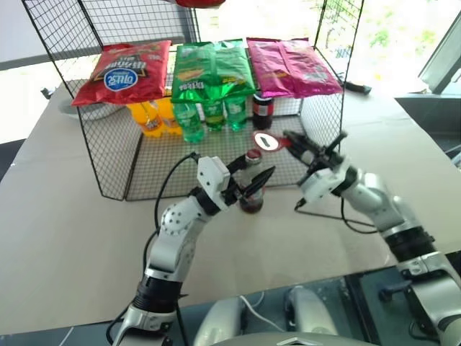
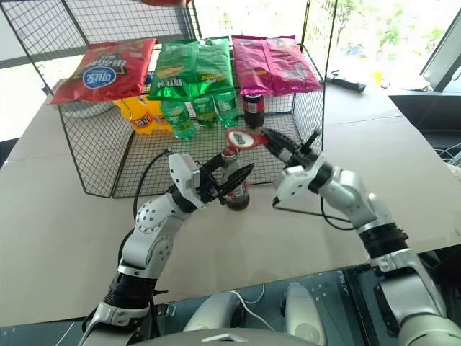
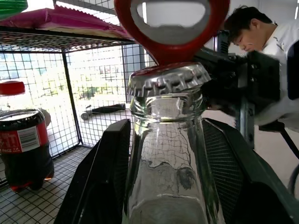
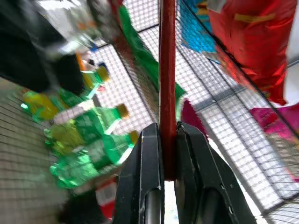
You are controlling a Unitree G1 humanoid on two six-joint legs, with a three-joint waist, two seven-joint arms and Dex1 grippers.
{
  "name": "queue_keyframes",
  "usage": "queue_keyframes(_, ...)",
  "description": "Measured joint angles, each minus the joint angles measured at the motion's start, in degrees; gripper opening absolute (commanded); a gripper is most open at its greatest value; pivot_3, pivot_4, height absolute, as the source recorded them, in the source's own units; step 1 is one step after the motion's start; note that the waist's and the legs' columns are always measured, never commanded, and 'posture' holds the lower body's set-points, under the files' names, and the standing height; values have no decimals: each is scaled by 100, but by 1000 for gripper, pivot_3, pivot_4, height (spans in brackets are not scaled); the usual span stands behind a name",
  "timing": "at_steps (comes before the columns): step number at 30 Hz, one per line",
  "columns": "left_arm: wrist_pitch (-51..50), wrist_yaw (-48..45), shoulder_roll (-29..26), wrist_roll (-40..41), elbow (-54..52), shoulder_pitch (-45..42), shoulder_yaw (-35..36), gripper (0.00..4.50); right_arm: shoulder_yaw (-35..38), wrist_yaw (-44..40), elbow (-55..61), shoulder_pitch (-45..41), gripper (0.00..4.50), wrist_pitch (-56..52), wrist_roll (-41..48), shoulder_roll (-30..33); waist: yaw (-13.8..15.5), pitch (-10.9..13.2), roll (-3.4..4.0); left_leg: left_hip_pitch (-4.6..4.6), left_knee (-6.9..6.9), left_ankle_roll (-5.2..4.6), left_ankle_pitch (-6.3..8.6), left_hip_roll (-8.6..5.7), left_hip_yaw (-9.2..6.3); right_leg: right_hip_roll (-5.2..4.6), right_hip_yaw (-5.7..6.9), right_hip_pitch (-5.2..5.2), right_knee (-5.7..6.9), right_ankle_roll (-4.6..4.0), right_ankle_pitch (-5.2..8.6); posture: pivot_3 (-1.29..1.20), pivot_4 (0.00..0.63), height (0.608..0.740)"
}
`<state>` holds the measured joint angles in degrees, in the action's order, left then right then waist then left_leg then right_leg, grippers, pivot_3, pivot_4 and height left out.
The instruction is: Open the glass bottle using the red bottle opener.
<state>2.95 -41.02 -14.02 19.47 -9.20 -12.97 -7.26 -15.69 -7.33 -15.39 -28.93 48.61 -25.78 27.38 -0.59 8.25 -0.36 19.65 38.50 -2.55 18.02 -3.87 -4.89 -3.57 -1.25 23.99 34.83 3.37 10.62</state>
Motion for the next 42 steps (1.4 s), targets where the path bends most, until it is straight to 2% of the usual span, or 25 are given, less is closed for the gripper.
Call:
queue_keyframes(6, -4, 6, -19, 2, -4, 20, 7, 1889, -11, -353, 148, 167, 0, -282, 256, -190, 1, 0, 0, -2, 0, 1, 0, 0, -2, 1, 3, -1, 2, 0, 0, 0, 150, 734)
queue_keyframes(18, -4, -1, -36, 35, -3, 52, 15, 1889, -104, -343, 92, 205, 0, -299, 83, -366, 0, -1, 1, -9, 0, 3, -1, -2, -1, 1, 2, -7, 4, 1, -1, 0, 150, 734)
queue_keyframes(27, 5, 14, -29, 81, 19, 52, 76, 1889, -62, -351, -51, -463, 0, -237, -372, -116, -2, 1, 2, -9, -1, 8, -5, 1, -6, 2, 8, -7, 5, -2, -2, 0, 150, 734)
queue_keyframes(37, 72, 11, 3, 103, 70, 34, 102, 1889, -20, -497, 98, -558, 0, -343, -398, -55, 7, 4, 4, 7, 0, 9, -5, -1, -10, 0, 12, 5, 2, -3, -3, 0, 150, 734)
queue_keyframes(42, 120, -5, 25, 14, 144, -65, -4, 1889, 239, -209, 666, -961, 0, -204, -450, -72, 0, 6, 9, 7, -4, 9, -5, 0, -8, 1, 10, 11, 3, -3, -3, 0, 150, 734)
